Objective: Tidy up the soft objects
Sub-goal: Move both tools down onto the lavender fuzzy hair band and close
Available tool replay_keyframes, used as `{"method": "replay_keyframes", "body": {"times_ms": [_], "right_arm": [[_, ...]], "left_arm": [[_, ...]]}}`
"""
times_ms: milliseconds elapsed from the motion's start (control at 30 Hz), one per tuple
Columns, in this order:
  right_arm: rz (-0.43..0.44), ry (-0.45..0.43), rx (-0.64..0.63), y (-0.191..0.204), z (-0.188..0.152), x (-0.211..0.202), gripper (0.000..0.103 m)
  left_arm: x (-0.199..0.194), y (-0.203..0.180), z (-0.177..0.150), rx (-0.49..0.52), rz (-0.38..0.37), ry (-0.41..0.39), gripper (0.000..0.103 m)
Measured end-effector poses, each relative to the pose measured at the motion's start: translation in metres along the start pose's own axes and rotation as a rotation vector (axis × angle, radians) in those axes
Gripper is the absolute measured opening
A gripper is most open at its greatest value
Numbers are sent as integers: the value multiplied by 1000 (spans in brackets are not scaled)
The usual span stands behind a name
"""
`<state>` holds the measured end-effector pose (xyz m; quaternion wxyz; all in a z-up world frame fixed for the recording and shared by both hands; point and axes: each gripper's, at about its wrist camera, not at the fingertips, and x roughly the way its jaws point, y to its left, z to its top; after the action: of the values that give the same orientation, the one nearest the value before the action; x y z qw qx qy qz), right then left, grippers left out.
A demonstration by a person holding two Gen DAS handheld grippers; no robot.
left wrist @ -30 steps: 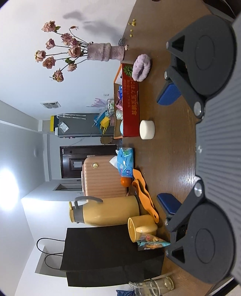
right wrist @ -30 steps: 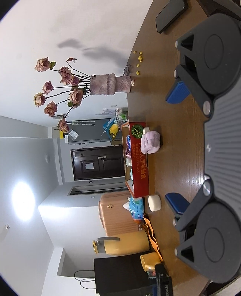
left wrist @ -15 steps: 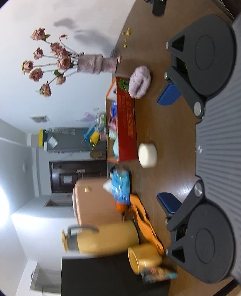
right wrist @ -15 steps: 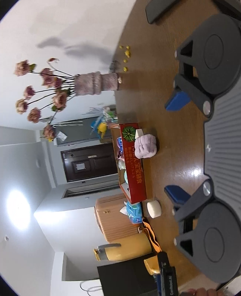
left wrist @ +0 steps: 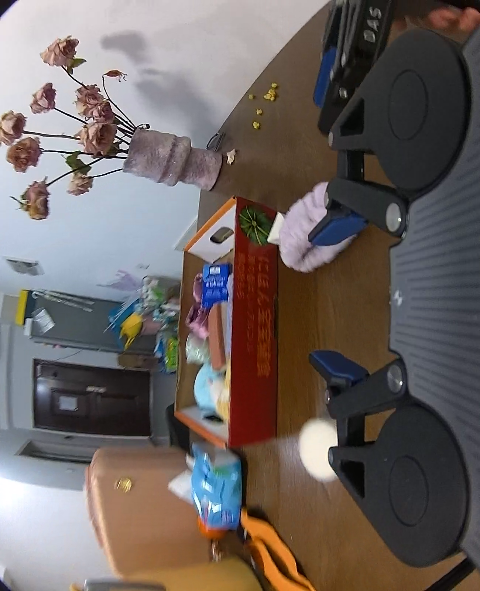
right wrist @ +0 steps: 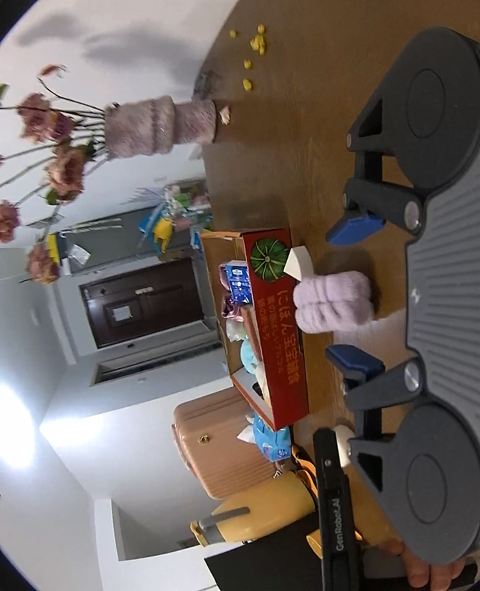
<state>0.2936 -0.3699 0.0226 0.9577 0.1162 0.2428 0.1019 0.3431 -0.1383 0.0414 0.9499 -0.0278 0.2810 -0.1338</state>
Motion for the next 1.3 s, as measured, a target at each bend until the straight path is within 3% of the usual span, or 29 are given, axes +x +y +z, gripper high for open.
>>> {"method": "replay_keyframes", "body": {"times_ms": [233, 333, 500, 600, 733, 833, 967, 1167, 1200, 1233, 1300], "right_arm": [[39, 116, 79, -20, 16, 62, 56], [45, 135, 23, -9, 9, 72, 59], [24, 184, -79, 9, -2, 93, 58], [-37, 193, -98, 6, -5, 96, 54], [-142, 146, -74, -14, 0, 83, 55], [-99, 122, -31, -25, 5, 70, 55], [-53, 57, 53, -33, 15, 62, 56], [-22, 83, 209, -57, 25, 100, 54], [-16, 101, 227, -61, 26, 107, 50], [-7, 112, 243, -63, 26, 113, 44], [10, 133, 258, -65, 23, 122, 34]], "left_arm": [[78, -2, 45, 2, -62, 50, 58], [117, -3, 57, 4, -48, 83, 58], [154, -6, 52, 45, -105, 151, 56], [155, -4, 38, 52, -122, 204, 40], [137, 5, 21, 40, -140, 231, 36], [125, 12, 21, -10, -165, 228, 40], [123, 17, 31, -81, -179, 218, 58], [138, -1, 32, -107, -186, 253, 61], [141, -4, 31, -107, -183, 262, 61], [144, -6, 29, -105, -186, 268, 58], [146, -8, 25, -106, -183, 280, 33]]}}
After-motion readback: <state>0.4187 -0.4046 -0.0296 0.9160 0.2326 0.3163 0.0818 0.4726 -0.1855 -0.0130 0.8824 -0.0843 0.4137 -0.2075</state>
